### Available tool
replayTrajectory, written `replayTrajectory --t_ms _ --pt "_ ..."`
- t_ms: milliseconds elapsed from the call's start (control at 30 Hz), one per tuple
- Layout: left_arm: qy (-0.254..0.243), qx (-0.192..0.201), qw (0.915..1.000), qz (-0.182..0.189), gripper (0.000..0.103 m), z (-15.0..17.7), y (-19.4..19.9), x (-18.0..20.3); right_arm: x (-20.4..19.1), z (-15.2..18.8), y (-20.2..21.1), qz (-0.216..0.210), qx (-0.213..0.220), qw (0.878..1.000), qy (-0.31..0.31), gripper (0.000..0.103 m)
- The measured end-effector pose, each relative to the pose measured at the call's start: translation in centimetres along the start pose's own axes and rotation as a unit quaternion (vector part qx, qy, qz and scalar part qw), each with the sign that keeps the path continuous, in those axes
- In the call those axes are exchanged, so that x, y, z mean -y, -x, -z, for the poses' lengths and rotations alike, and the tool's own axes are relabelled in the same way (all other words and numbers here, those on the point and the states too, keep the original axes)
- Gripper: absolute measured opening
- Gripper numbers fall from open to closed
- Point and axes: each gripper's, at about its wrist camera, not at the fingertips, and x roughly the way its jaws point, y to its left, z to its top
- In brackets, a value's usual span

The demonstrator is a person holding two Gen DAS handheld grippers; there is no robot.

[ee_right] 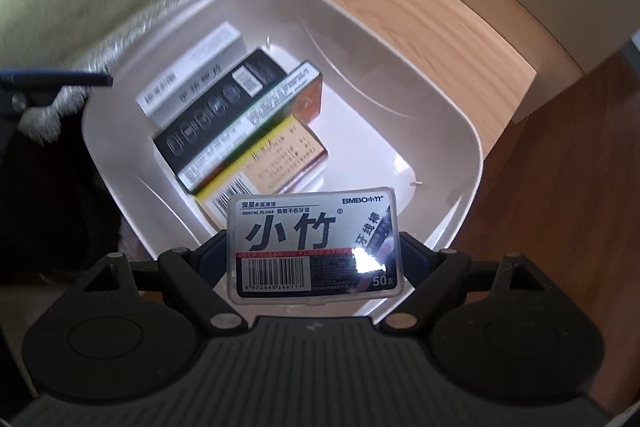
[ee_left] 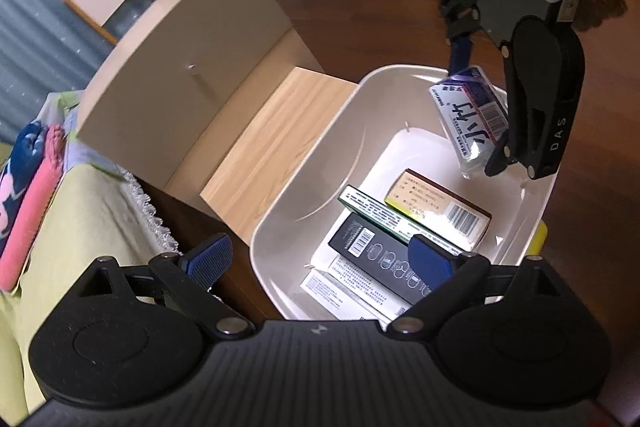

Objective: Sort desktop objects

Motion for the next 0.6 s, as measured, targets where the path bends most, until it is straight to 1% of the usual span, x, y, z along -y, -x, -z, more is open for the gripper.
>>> replayTrajectory --t_ms 100,200,300,433,533,600 --pt "-0.01 0.003 0.9999 0.001 0.096 0.2 -0.8 0.7 -0.4 0.0 -1.0 0.001 -0.004 0.999 0.04 0.084" --pt "-0.029 0.003 0.9996 0.002 0.096 0.6 -1.6 1.5 -1.1 0.0 -1.8 0.008 -0.012 0.996 0.09 0.084" --pt "-0.055 0.001 0.9985 0.001 0.096 1.0 -2.3 2.4 -1.4 -0.1 -2.7 0.01 -0.025 0.993 0.117 0.084" --pt "-0.062 0.007 0.998 0.002 0.096 1.5 -2.9 2.9 -1.8 -0.1 -3.8 0.009 -0.031 0.988 0.152 0.084" --pt "-0.063 0.01 0.9979 0.001 0.096 1.8 -3.3 3.1 -2.5 0.2 -4.2 0.008 -0.026 0.981 0.193 0.084" --pt "-0.06 0.011 0.9982 0.001 0.096 2.0 -3.4 3.3 -3.1 0.6 -4.5 0.018 -0.021 0.972 0.234 0.084"
